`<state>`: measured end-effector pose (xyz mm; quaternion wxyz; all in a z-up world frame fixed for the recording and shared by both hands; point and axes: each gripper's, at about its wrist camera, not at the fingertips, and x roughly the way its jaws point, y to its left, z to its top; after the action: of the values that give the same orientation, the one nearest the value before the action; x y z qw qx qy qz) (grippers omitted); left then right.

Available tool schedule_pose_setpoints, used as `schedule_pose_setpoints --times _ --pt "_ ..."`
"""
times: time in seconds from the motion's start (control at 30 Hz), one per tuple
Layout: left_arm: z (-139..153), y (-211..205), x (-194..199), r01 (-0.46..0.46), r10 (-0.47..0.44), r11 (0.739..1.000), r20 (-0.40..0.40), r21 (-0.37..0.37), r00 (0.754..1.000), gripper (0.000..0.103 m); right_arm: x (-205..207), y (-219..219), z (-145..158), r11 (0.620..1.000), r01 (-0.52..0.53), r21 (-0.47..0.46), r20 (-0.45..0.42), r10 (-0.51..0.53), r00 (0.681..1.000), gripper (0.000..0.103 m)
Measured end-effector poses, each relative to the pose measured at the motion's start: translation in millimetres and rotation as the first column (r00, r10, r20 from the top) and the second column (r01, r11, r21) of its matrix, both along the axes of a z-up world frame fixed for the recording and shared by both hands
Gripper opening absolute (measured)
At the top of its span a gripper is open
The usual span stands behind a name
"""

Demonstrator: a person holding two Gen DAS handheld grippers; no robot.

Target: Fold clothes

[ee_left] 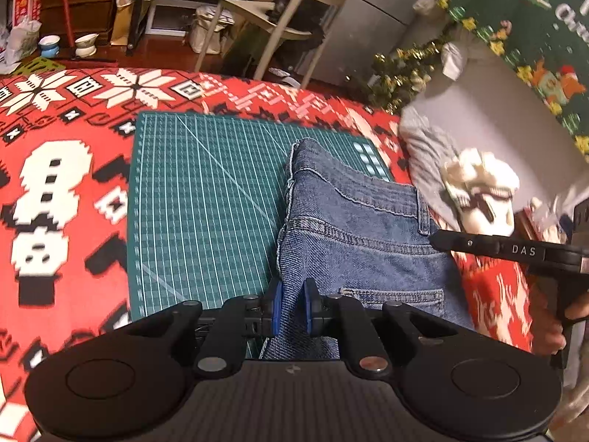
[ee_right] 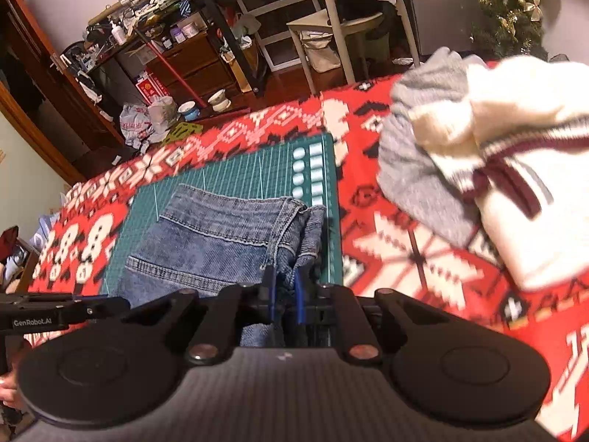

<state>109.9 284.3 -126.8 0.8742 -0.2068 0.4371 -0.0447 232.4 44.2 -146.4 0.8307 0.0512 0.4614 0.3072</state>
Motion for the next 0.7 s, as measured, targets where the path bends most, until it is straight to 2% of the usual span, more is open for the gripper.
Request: schedule_pose_setpoints --times 0.23,0.33,0.53,0.63,0.7 --pt "-4.8 11.9 27.9 -0.074 0.074 0.997 -0.020 -0.004 0.997 0.013 34.3 24.6 -2.9 1.000 0.014 -0.024 0.040 -0.013 0.999 0.012" --pt "-1.1 11.7 23.6 -0.091 0.092 0.996 -0.022 0.013 0.996 0.017 34.6 21.3 -0.3 1.000 0.009 -0.003 0.032 -0.009 0.999 0.017" --pt "25.2 13.7 -7.4 -0.109 0.108 0.994 0.038 0.010 0.993 0.020 5.4 7.3 26.6 1.000 -0.013 -0.002 0.090 0.014 0.996 0.019" --pt "39.6 8.4 -31.7 -0.106 0.108 0.994 0.075 -0.019 0.991 0.030 -22.7 1.8 40.8 0.999 -0.037 -0.011 0.125 0.038 0.991 0.024" --pt "41.7 -0.4 -46.5 -0.091 0.093 0.995 0.084 -0.028 0.992 0.037 -45.4 -4.3 44.6 0.999 -0.044 -0.005 0.129 0.045 0.991 0.032"
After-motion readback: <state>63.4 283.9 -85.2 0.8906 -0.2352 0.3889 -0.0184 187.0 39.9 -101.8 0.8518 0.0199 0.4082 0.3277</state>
